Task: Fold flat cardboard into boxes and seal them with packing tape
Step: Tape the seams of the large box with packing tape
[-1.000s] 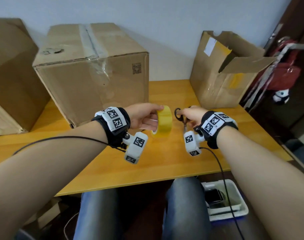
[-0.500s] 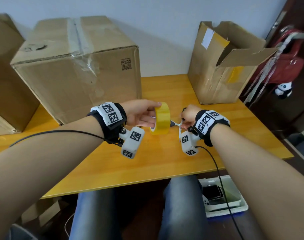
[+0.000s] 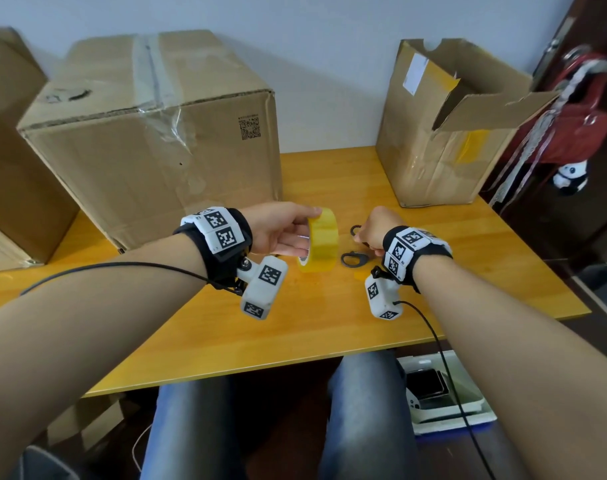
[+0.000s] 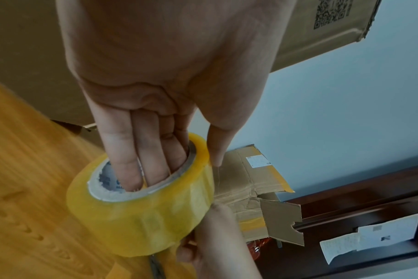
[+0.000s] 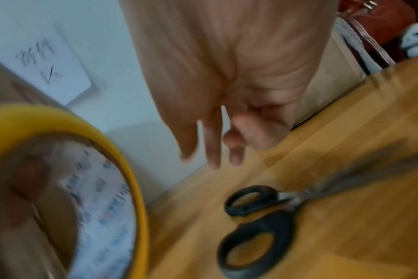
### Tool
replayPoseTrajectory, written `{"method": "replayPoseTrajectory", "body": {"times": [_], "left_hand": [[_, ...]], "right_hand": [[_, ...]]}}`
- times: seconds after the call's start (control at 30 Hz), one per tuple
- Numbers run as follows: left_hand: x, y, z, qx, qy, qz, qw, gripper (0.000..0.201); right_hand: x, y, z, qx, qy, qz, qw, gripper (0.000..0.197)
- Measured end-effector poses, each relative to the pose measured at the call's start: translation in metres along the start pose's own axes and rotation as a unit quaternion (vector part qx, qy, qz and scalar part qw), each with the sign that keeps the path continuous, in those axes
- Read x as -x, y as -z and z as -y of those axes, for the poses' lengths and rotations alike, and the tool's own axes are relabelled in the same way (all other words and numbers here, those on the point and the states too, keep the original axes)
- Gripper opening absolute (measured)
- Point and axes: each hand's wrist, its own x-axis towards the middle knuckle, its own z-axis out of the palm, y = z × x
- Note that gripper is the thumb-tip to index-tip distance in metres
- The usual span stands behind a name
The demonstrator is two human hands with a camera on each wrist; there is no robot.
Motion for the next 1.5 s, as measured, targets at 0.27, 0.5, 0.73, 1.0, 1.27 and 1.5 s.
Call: {"method": "replayPoseTrajectory", "body": {"times": [0.27,0.5,0.73,1.0,1.27,1.5], "left_hand": [[-0.006,-0.010,-0.007,0.047,-0.036,0.000,0.998,0.021],[-0.008,-0.031,-0.025,0.046,-0.064,-0.013,0.997,0.025],[0.007,-0.034,-0.037,0.026,-0.077,0.016,0.997,0.024],[0.036,-0.025,-0.055,-0.010,-0.195,-0.004,0.981,0.019],[0.120,-0.003,-0.087,-0.117,-0.388,-0.031,0.914,0.019],[0.180,0.077,-0.080,-0.217,-0.481,-0.271,0.805,0.025]], "right_hand": [[0.023,0.025,0.012,-0.358,0.081,0.035,0.930,0.062],[0.016,0.031,0.000,-0.358,0.104,0.004,0.928,0.047],[-0.006,0.021,-0.039,-0.200,-0.010,-0.047,0.979,0.036],[0.013,0.032,0.001,-0.108,0.033,-0.066,0.991,0.024],[0.093,0.087,0.101,-0.411,0.328,-0.163,0.835,0.018],[0.124,0.095,0.164,-0.308,0.475,-0.235,0.790,0.022]]}}
